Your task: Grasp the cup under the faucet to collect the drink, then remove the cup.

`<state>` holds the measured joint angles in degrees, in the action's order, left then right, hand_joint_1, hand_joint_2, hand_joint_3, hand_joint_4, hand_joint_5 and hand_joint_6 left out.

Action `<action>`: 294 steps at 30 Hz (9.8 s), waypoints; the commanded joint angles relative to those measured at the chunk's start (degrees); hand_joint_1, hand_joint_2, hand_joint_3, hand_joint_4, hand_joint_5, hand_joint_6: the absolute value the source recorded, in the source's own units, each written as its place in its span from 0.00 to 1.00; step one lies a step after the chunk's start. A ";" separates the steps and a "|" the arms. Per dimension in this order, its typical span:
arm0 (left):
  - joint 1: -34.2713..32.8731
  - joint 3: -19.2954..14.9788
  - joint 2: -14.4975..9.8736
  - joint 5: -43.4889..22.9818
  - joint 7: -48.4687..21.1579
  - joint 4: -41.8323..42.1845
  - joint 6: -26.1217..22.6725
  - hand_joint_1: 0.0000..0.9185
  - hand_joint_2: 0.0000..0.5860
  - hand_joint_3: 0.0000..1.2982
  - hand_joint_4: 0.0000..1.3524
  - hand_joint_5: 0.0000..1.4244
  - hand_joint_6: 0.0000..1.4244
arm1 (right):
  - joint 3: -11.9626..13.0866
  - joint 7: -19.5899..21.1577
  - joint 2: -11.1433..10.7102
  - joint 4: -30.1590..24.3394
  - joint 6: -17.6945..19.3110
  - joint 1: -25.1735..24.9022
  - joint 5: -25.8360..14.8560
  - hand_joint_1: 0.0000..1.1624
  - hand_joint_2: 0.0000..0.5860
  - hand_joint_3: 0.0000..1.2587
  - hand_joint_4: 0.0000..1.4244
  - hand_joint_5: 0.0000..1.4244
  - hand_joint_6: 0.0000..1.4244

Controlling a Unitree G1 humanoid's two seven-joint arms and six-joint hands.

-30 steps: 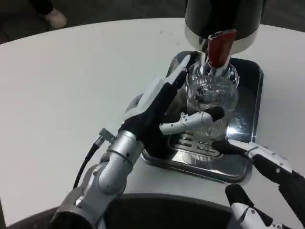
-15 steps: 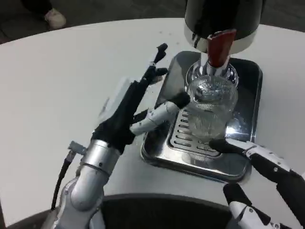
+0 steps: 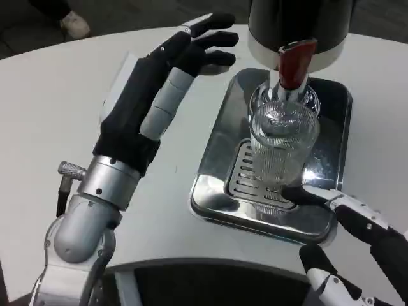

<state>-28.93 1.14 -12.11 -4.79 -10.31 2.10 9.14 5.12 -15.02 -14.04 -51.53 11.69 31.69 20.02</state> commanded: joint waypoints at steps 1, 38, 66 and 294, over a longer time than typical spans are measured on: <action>-1.68 -0.65 0.29 -3.20 -2.44 2.06 -4.38 0.00 0.07 0.24 0.22 0.27 0.25 | -0.21 0.39 0.20 0.13 -0.12 0.52 0.23 0.35 0.86 0.21 0.16 0.10 0.06; -13.40 1.38 5.20 -5.55 -12.77 -6.88 -6.18 0.00 0.12 0.23 0.20 0.25 0.24 | 0.43 0.85 0.22 -0.37 0.19 1.30 -0.43 0.35 0.86 0.21 0.16 0.10 0.06; -20.08 3.59 7.51 -5.36 -17.79 -13.42 -0.78 0.00 0.14 0.21 0.16 0.21 0.16 | 0.24 1.14 0.41 0.10 -0.29 1.08 -0.27 0.35 0.86 0.21 0.17 0.10 0.06; -18.71 9.71 -4.12 9.22 -18.42 -21.48 14.21 0.00 0.21 0.29 0.23 0.25 0.15 | -7.87 46.76 13.65 75.76 7.65 -56.23 2.08 0.83 0.28 0.48 0.48 0.52 0.43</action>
<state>-49.62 9.97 -15.55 2.97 -27.66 -19.45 24.49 -2.93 31.29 -0.56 22.86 19.79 -25.34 22.21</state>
